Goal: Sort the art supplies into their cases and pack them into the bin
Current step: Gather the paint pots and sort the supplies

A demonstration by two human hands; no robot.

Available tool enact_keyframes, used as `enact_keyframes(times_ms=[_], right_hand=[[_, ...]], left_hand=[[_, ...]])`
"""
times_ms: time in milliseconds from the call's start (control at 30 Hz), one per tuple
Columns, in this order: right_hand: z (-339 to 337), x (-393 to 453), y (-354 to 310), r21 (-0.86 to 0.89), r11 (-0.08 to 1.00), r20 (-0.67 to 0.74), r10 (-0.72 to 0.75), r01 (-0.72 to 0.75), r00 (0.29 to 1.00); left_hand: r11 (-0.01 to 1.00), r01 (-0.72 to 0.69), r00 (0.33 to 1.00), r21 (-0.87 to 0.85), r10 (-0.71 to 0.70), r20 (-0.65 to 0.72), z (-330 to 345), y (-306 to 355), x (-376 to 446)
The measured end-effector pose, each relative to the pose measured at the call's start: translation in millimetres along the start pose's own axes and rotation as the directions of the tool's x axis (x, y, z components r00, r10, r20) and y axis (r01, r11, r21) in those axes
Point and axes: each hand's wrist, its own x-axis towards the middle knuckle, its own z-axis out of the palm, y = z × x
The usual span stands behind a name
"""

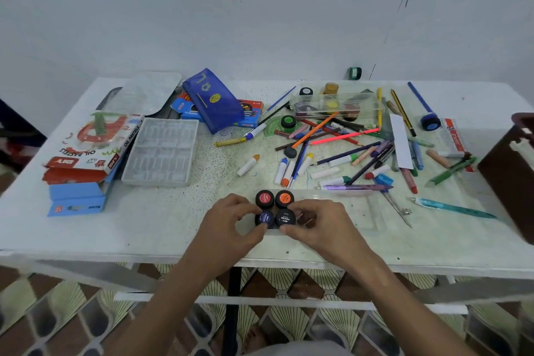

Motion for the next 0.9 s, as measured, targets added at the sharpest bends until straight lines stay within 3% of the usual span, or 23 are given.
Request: enact_keyframes(times_ms=[467,567,733,900], right_hand=[[-3.0,-3.5,1.5,0.072,0.997,0.047,-0.01,0.007,0.999],[-22.1,6.1,-6.8,0.053,0.998,0.074,0.016,-0.02,0.997],[-84.3,82.9,-5.7,0.01,0.997,-0.167,-0.071,0.074,0.983],[-142.8,189.7,8.9,-0.092,0.991,-0.324,-0.121,0.096,0.938]], left_hand=[[1.0,0.01,0.993,0.006,-0.01,0.121,-10.2,3.8,15.6],[1.0,0.015,0.996,0.022,-0.017,0.088,-22.4,12.6,37.4],[0.999,0.032,0.999,0.033,-0.031,-0.025,-32.9,21.8,122.9],[0.991,0.065,0.997,0.114,-0.069,0.039,-18.8,22.5,210.6]])
